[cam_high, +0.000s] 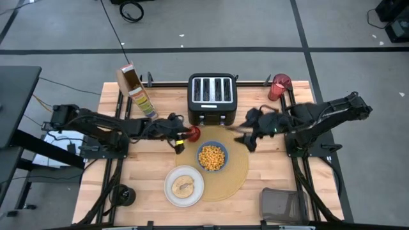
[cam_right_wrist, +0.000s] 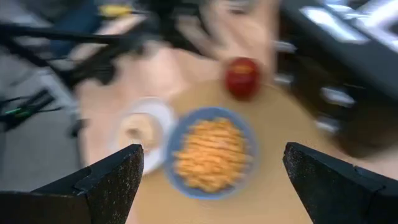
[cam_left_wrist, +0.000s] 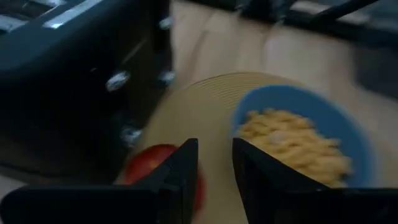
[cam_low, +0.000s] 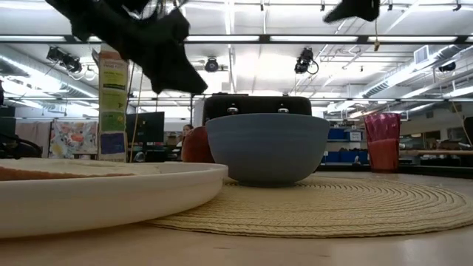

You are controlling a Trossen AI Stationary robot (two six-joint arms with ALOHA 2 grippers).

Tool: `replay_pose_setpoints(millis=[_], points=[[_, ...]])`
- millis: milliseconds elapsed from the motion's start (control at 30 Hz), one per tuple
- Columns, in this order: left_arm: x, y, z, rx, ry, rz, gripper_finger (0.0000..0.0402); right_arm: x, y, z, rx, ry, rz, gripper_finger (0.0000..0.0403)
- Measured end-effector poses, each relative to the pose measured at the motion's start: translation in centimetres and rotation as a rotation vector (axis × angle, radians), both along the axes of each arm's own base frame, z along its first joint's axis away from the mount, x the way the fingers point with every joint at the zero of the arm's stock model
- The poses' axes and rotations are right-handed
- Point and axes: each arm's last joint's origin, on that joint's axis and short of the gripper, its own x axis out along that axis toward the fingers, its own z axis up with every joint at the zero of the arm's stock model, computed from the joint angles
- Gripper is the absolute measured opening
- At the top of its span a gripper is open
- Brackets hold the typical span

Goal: Arrange a breakfast setting
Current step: Put the cup on the placemat to the top right of the bowl

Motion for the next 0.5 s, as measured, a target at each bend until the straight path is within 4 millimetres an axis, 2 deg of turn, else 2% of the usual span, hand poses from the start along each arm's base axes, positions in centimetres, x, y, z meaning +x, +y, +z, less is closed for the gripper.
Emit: replay_pose_setpoints(millis=[267, 500], points=[[-2.3, -2.5, 4.8, -0.200, -0.261, -0.100, 0.0108, -3.2, -7.6, 1.2, -0.057, 0.318, -0.336, 0.0355], [-3.3, -5.2, 7.1, -0.338, -0.442, -0.212, 0.0108, -5.9, -15.1, 0.5, -0.017, 0.460, -0.598, 0.0331]])
